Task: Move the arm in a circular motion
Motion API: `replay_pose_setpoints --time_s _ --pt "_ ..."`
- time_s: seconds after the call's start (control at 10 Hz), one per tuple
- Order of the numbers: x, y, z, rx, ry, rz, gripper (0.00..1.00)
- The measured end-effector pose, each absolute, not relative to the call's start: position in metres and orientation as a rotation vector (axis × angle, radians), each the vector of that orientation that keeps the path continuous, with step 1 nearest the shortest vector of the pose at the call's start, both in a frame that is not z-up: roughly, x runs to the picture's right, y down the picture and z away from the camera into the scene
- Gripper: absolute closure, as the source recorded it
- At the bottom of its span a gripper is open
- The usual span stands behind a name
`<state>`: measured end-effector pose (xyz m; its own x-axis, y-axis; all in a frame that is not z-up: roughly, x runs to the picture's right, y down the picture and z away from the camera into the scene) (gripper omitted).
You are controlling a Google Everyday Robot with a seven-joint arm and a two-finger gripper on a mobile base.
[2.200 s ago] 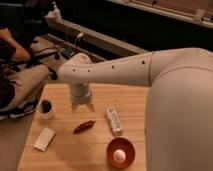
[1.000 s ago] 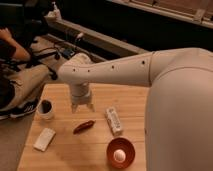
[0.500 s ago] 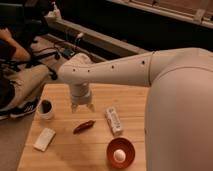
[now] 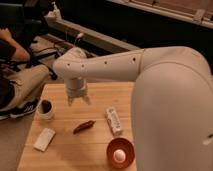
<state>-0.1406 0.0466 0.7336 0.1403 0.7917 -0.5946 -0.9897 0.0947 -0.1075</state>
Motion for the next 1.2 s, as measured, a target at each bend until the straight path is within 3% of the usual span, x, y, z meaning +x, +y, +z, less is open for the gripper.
replay_pose_setpoints --time_s 0.3,0.6,0.9,1.2 --pt "-0.161 -0.034 0.770 -0.524 0.308 1.380 0.35" --pt "-0.108 -0.105 0.803 -0.433 0.281 1.466 0.35" --pt "0.002 -0.108 0.818 -0.354 0.406 1.595 0.35" --pt "0.115 -0.058 0.799 -0.294 0.582 1.742 0.35"
